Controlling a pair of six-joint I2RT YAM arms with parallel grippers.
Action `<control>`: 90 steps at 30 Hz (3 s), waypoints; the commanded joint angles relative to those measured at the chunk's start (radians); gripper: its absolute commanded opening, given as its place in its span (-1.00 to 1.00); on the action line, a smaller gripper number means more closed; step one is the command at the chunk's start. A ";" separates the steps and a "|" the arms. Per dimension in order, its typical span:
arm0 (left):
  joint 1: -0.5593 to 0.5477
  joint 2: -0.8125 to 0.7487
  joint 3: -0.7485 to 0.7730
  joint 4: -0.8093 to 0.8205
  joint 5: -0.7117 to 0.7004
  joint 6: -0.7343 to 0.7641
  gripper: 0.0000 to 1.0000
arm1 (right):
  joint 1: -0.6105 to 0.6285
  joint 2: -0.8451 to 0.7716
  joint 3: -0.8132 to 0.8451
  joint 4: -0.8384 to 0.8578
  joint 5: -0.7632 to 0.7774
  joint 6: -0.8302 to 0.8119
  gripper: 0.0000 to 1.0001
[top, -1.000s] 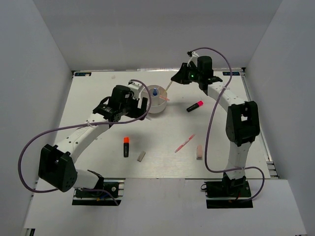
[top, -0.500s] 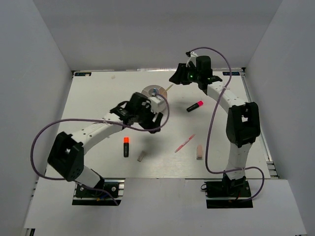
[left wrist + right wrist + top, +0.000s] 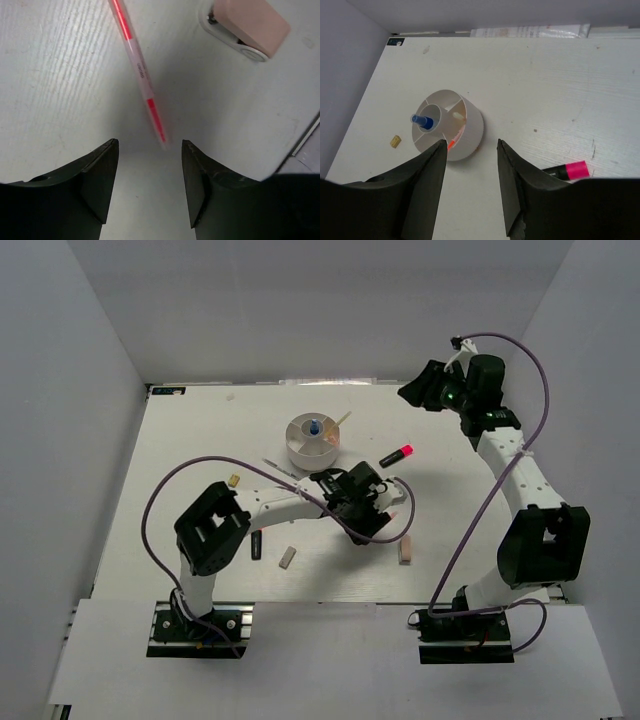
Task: Sort the stationery into containers
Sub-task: Pick up the pen from the center of the board, then place the pen in the storage box.
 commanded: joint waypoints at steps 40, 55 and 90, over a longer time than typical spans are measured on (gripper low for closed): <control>0.145 -0.467 -0.258 0.131 -0.093 -0.159 -1.00 | -0.082 -0.133 -0.264 0.078 -0.401 0.121 0.14; 0.235 -0.415 -0.078 0.163 0.016 -0.238 -1.00 | 0.093 -0.072 -0.274 0.231 -0.508 0.307 0.40; 0.761 -0.561 -0.103 -0.120 0.285 0.055 0.74 | 0.170 0.389 0.338 0.156 -0.105 0.014 -1.00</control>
